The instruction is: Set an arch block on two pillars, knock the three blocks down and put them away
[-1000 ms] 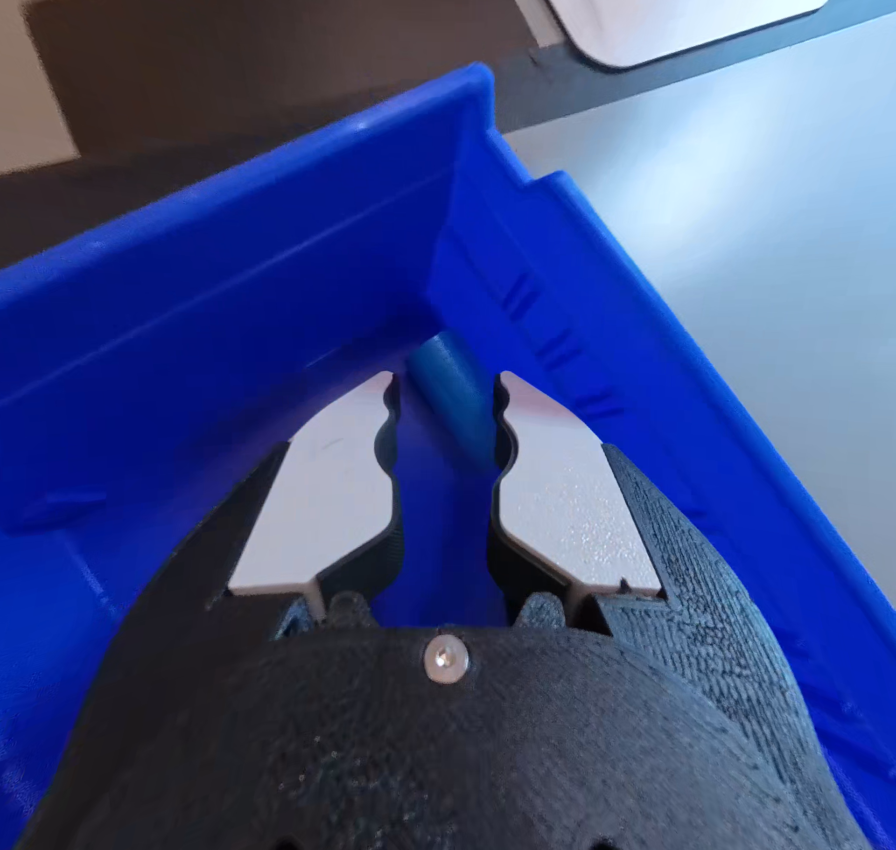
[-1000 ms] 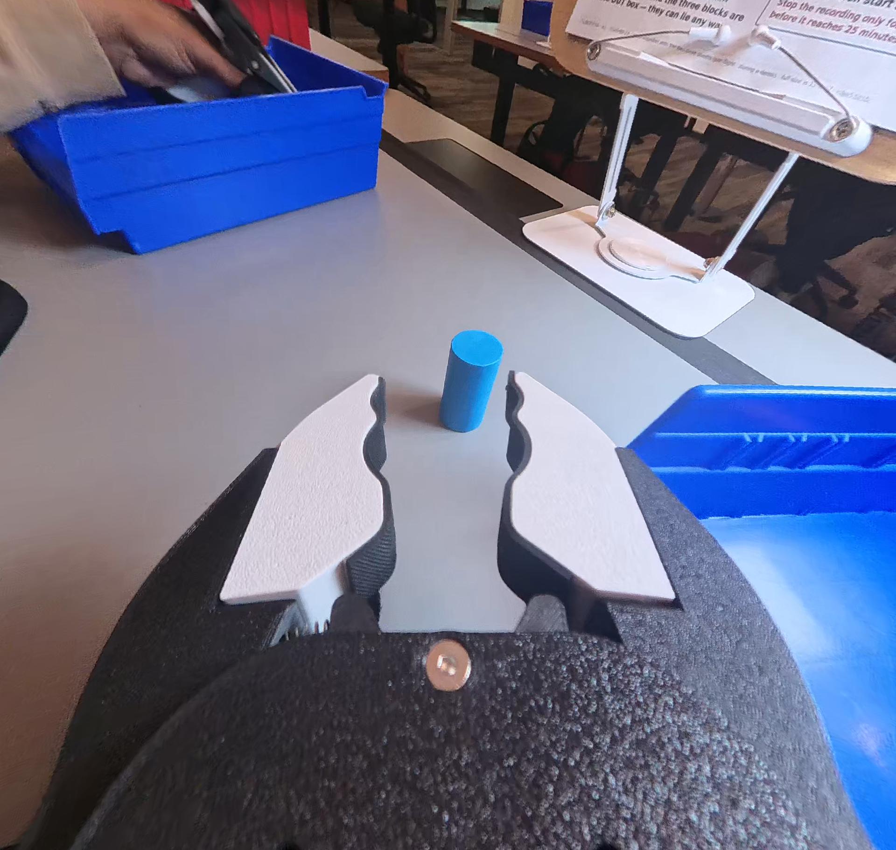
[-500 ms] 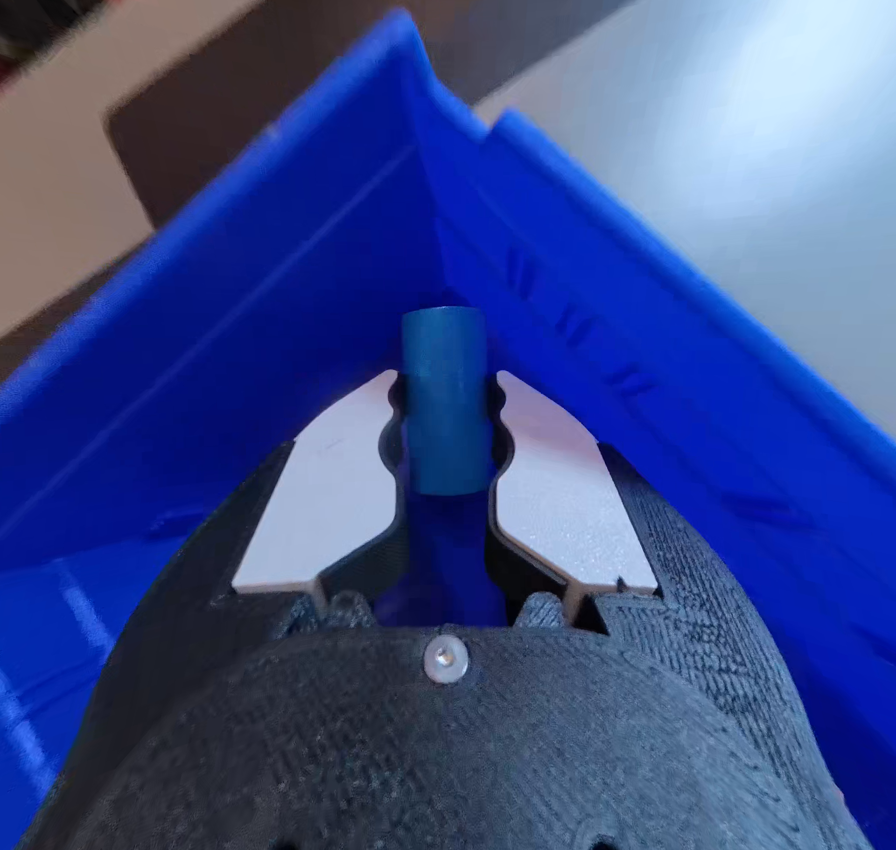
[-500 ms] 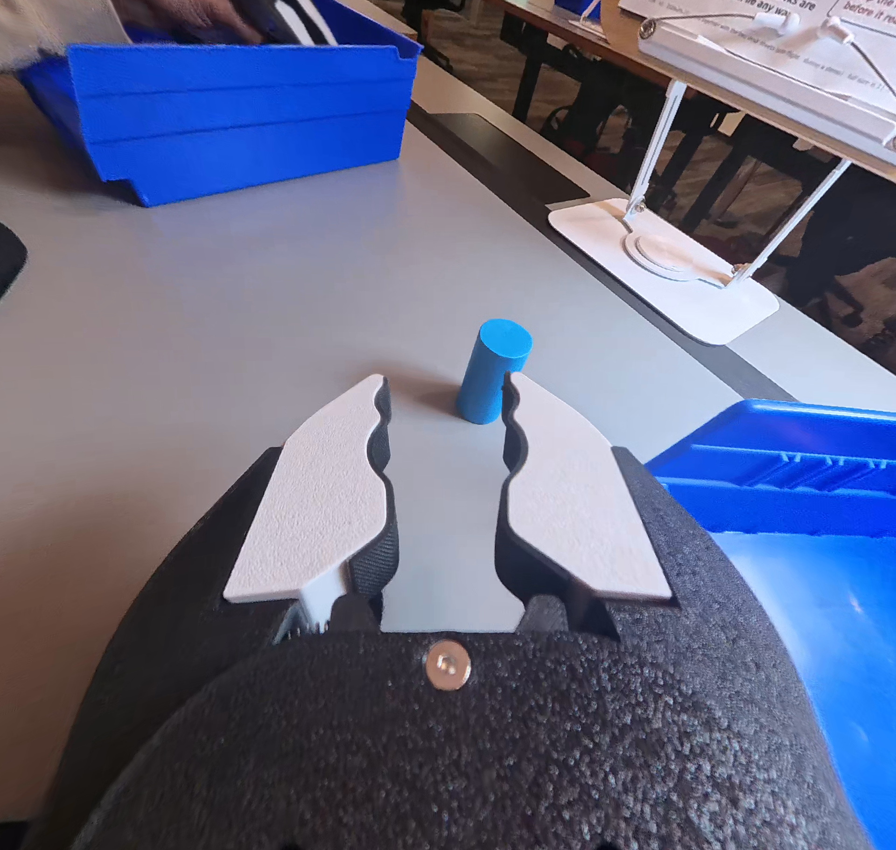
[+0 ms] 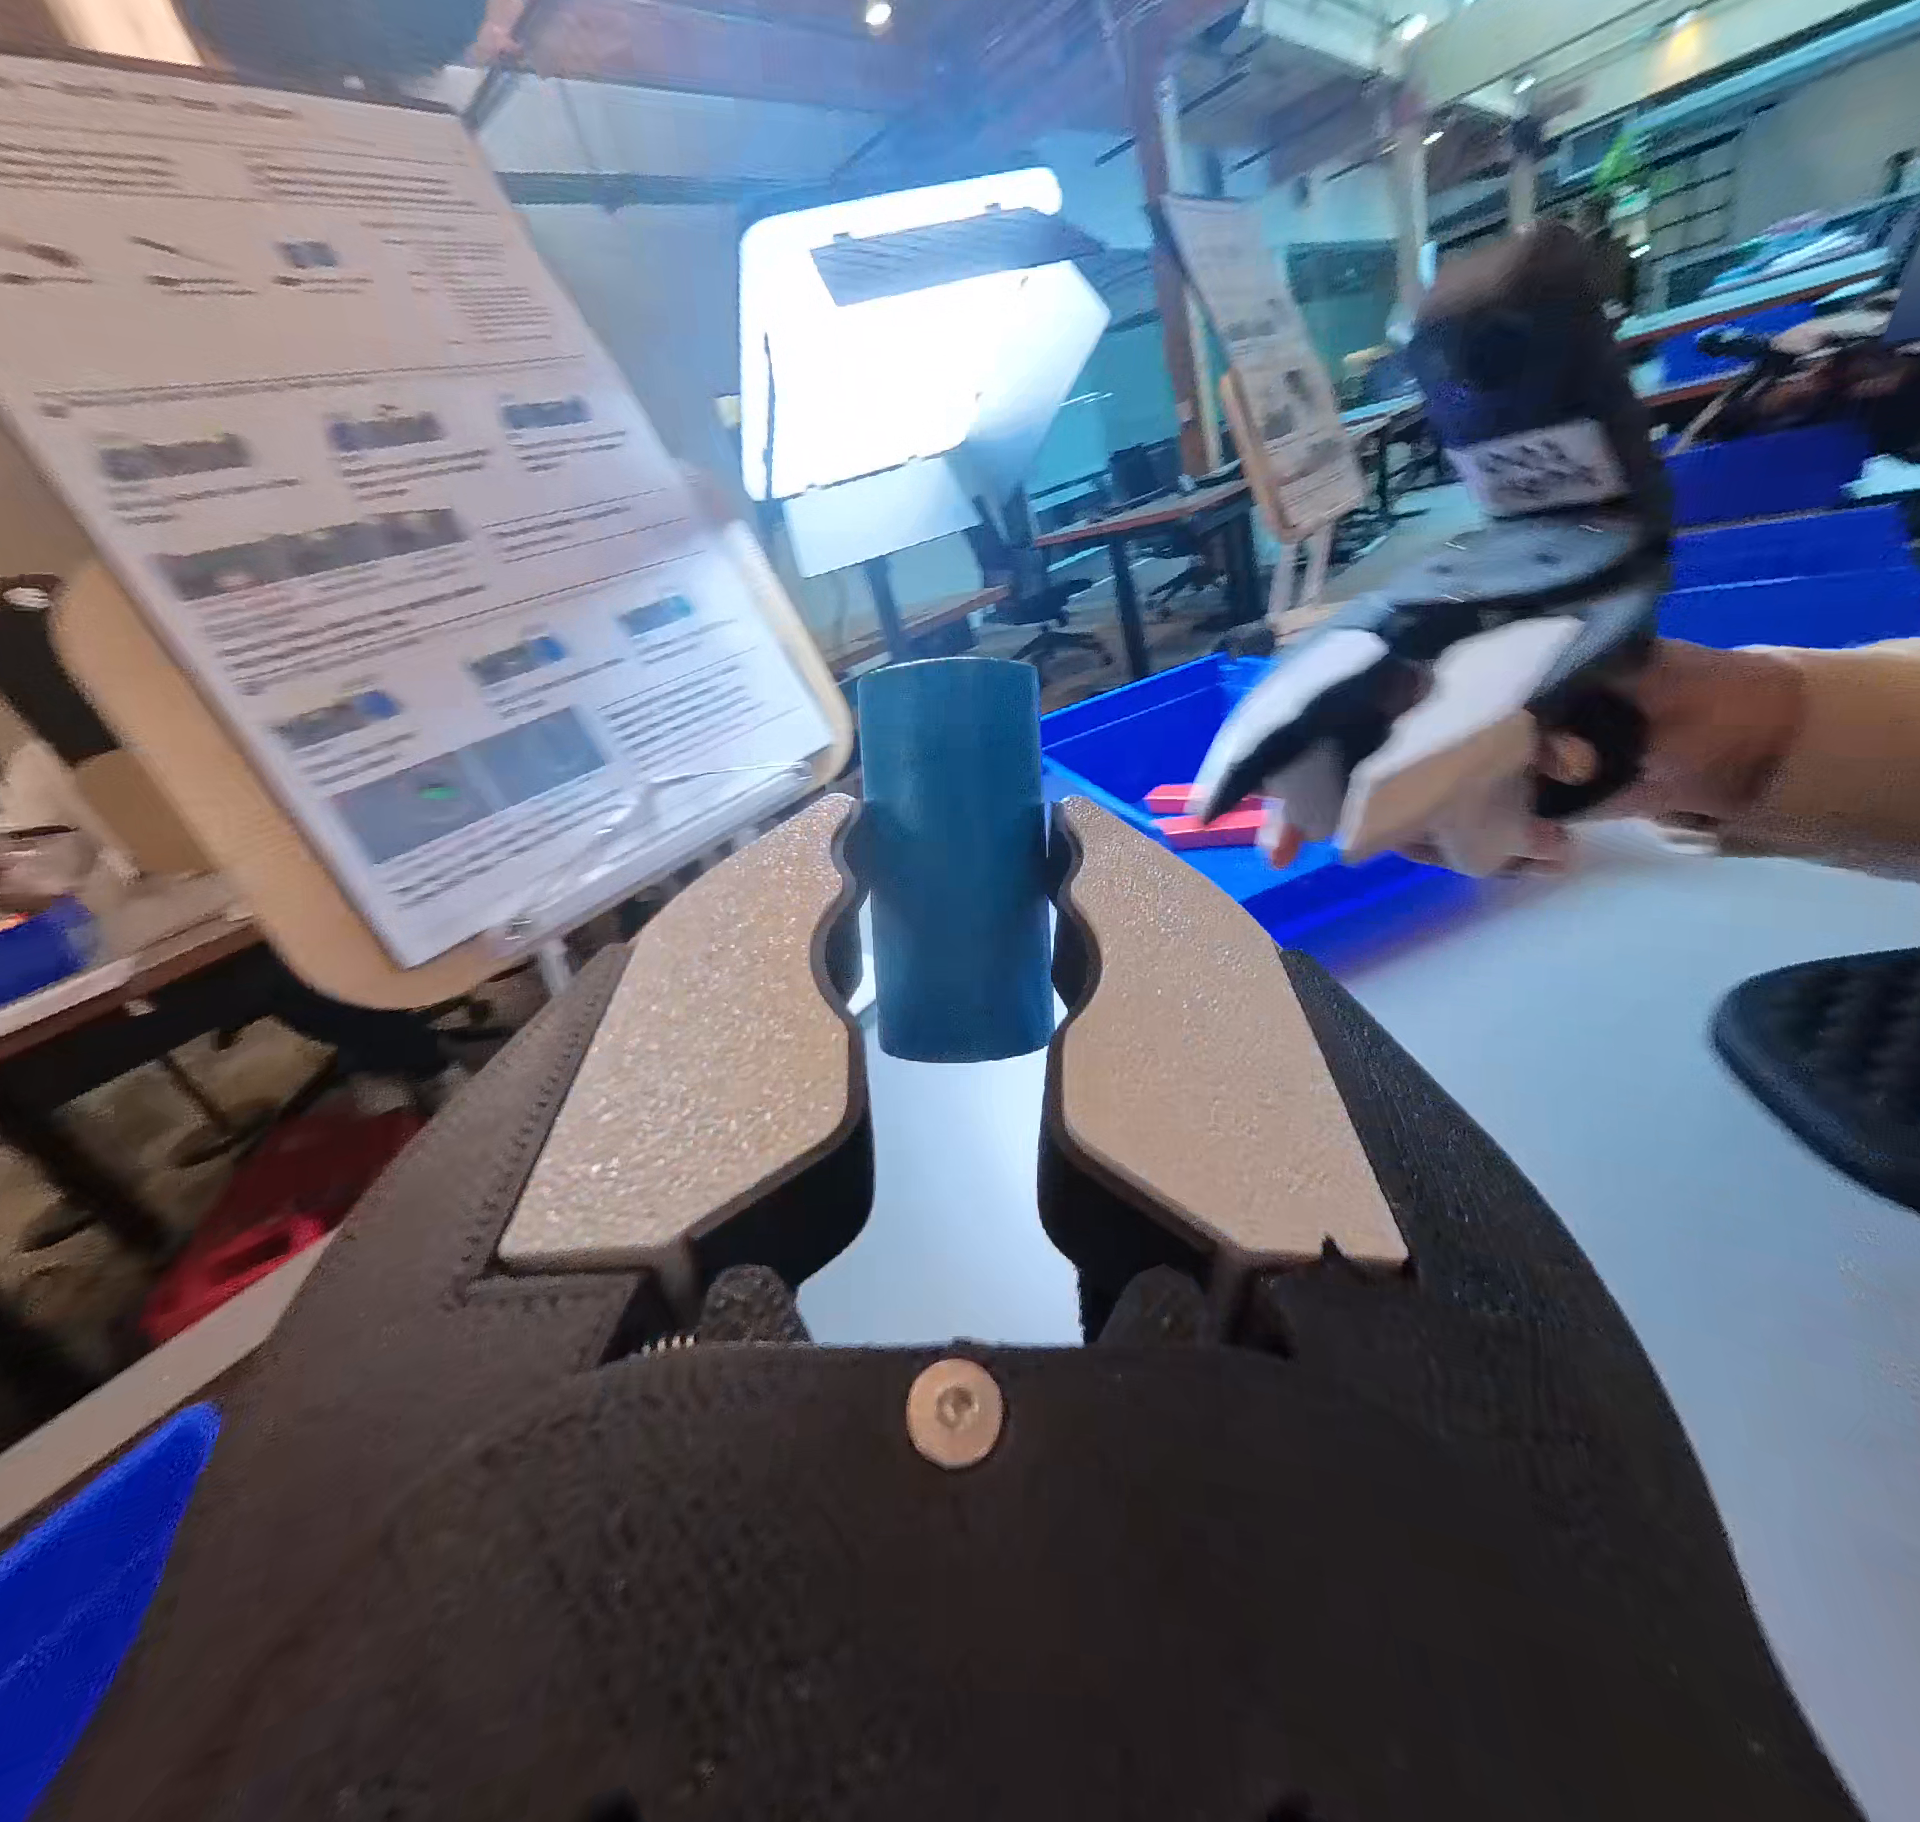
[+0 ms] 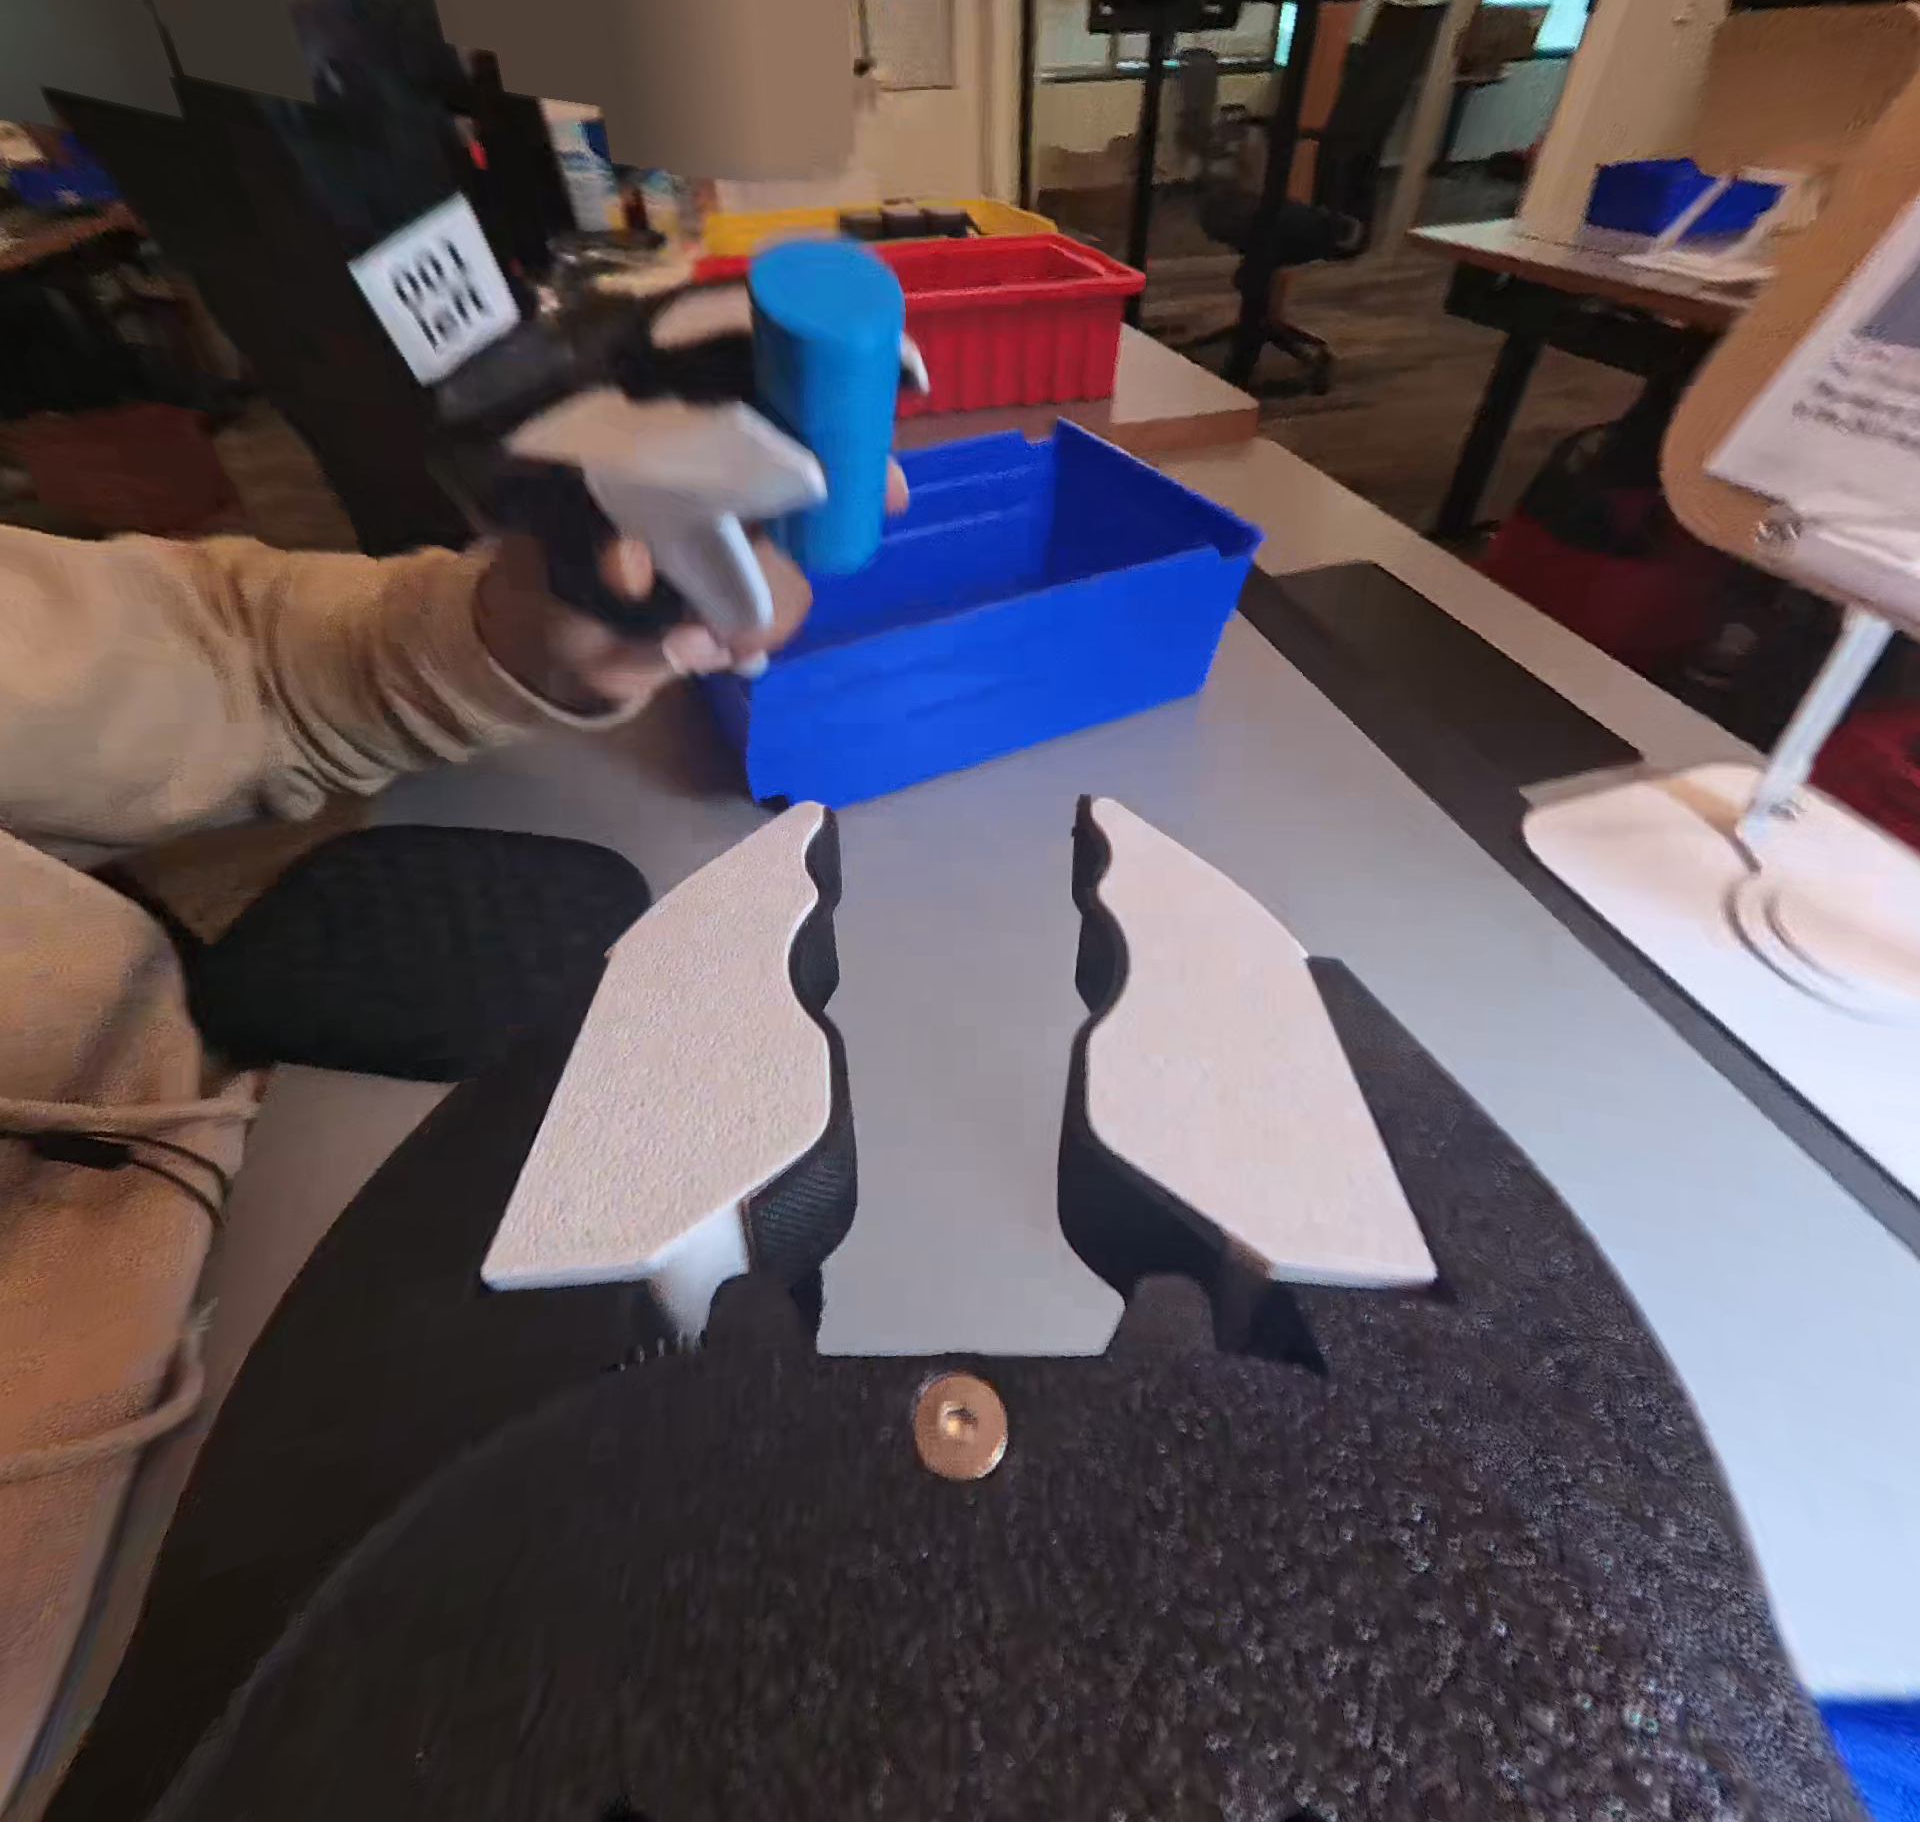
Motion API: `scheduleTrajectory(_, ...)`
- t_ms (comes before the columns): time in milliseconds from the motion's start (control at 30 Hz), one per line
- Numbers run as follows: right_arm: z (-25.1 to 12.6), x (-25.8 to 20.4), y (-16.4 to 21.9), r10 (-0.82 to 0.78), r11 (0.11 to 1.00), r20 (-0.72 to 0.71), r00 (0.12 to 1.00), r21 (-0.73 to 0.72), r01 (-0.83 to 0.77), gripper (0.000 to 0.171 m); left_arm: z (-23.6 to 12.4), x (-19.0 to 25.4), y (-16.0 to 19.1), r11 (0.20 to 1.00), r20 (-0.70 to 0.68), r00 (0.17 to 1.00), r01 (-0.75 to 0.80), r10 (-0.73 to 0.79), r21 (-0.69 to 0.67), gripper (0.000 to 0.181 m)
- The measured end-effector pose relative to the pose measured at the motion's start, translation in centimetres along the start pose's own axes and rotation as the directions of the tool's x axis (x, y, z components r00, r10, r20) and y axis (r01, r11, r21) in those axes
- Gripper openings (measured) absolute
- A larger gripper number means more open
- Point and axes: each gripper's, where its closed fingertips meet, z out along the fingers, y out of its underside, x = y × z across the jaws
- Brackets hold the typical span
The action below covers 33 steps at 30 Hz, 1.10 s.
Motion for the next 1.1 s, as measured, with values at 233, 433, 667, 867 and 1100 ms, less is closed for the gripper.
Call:
scheduleTrajectory(233,4.6,-2.7,-2.9,-0.054,0.978,0.114,0.992,-0.195,0.075,0.042,1.0,4.1,2.5,0.997,-0.031,0.999,0.042,-0.040,0.071,0.033)
scheduleTrajectory(433,7.2,-3.3,-0.6,-0.030,0.948,0.141,0.990,-0.309,0.073,0.033,0.4,4.8,5.4,0.997,-0.031,0.997,0.075,-0.075,0.010,0.033)
scheduleTrajectory(667,7.1,-1.2,-0.3,-0.124,0.906,0.057,0.991,-0.401,0.136,0.033,0.1,5.6,8.5,0.974,0.007,0.980,0.200,-0.200,-0.103,0.046)
scheduleTrajectory(867,7.1,5.9,-0.1,-0.167,0.888,-0.155,0.974,-0.452,0.080,0.033,-1.1,8.2,9.9,0.961,-0.095,0.973,0.190,-0.212,-0.203,0.034)
scheduleTrajectory(1100,9.3,9.9,6.7,-0.085,0.832,-0.229,0.970,-0.552,-0.058,0.033,-1.4,9.5,10.8,0.971,-0.141,0.990,-0.036,0.003,-0.235,0.024)
